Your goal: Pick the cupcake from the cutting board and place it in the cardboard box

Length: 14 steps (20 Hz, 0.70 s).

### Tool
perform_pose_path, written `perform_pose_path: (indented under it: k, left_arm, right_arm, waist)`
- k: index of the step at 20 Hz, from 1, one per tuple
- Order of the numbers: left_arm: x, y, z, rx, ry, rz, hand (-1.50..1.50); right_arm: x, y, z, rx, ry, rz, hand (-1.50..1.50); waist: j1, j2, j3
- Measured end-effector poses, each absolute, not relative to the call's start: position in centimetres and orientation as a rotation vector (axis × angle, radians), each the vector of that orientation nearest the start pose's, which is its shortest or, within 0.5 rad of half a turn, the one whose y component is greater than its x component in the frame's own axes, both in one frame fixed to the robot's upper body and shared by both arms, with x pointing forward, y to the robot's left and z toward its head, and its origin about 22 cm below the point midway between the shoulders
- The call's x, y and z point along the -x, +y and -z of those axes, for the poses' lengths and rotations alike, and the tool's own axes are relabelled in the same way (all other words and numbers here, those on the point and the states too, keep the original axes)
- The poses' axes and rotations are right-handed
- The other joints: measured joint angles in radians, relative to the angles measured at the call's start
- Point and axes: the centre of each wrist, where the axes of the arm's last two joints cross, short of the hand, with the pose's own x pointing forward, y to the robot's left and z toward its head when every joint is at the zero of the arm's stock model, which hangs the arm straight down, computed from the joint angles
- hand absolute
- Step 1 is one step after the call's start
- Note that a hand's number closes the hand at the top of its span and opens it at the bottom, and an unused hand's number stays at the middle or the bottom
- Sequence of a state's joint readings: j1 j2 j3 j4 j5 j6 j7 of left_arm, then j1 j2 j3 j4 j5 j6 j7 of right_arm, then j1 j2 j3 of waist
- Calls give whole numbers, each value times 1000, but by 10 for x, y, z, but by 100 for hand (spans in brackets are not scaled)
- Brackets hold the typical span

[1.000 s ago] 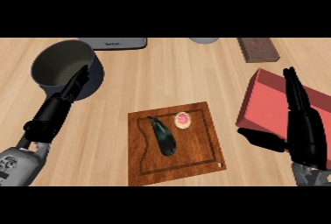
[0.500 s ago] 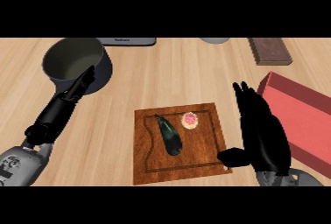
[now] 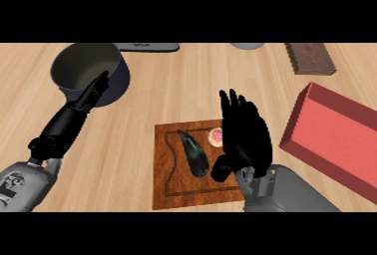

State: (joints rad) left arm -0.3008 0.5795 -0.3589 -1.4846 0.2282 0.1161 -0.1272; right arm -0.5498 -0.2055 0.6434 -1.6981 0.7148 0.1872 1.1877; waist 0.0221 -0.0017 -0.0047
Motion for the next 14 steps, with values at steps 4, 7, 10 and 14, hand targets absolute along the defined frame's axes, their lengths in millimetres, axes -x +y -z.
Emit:
perform_pose_path:
  k: [4, 7, 10, 14]
  left_arm:
    - [-291, 262, -65, -84, -1746, 545, 0]
    - [-292, 261, -64, -84, -1742, 541, 0]
    - [-292, 264, -65, -88, -1742, 546, 0]
    - [-289, 262, -60, -87, -1746, 539, 0]
  right_arm:
    - [-271, -53, -127, 888, -1034, -986, -150]
    - [-280, -40, -126, 874, -1002, -996, -150]
    - [-289, -32, -119, 880, -960, -1007, -150]
    - [-297, -27, -111, 918, -918, -1019, -150]
  waist:
    - [-3, -1, 1]
    - [-4, 0, 2]
    - [-2, 1, 2]
    - [-6, 0, 3]
